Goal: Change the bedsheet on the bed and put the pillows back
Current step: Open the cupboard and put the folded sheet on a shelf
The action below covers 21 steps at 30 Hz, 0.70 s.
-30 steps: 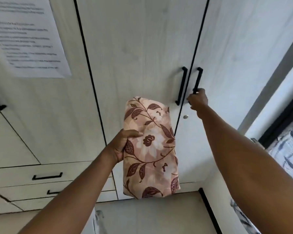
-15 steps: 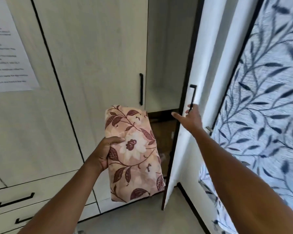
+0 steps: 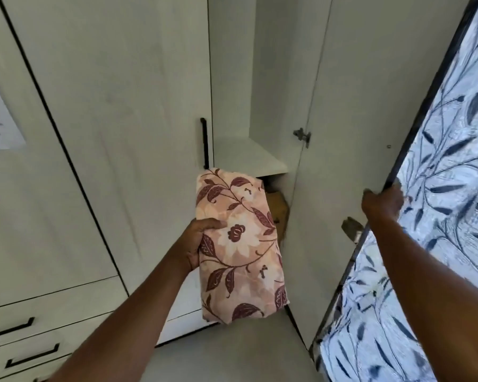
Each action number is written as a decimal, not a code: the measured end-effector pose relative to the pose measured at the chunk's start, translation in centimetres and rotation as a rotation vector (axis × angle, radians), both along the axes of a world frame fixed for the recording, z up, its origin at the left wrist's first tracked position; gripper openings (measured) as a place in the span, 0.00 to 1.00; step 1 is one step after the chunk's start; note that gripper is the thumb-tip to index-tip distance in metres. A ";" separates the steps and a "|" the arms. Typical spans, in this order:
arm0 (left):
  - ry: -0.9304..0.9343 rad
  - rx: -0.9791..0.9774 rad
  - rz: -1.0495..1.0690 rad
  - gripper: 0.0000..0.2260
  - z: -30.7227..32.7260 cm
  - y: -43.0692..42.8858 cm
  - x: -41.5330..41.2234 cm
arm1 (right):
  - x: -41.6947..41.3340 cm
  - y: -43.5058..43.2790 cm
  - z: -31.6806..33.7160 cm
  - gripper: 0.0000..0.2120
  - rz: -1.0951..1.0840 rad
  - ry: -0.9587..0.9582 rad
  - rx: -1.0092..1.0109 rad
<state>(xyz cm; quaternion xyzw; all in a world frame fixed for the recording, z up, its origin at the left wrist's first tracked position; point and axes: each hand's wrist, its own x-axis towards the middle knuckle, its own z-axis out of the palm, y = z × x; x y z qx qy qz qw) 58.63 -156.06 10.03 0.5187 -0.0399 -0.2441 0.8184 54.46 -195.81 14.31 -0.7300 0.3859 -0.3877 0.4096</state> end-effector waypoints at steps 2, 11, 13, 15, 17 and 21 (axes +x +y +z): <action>0.020 -0.015 -0.009 0.28 0.2 -1.8 0.6 | 0.0 -0.8 -0.2 0.22 -0.044 -0.026 0.048; 0.024 -0.016 -0.006 0.27 1.4 -7.6 3.8 | 3.7 7.7 -6.5 0.21 0.182 -0.184 0.065; 0.036 -0.017 0.010 0.23 1.6 -8.6 5.0 | 5.7 7.9 -6.7 0.15 0.521 -0.105 0.414; 0.035 -0.032 0.015 0.18 1.8 -9.3 6.2 | 6.7 7.9 -5.3 0.26 0.924 -0.045 0.801; 0.041 -0.038 0.027 0.17 2.0 -10.1 7.9 | 8.3 7.5 -3.8 0.31 1.153 -0.038 0.992; 0.031 -0.022 0.039 0.22 1.6 -11.3 12.8 | 12.6 7.4 -1.6 0.29 1.259 -0.115 0.993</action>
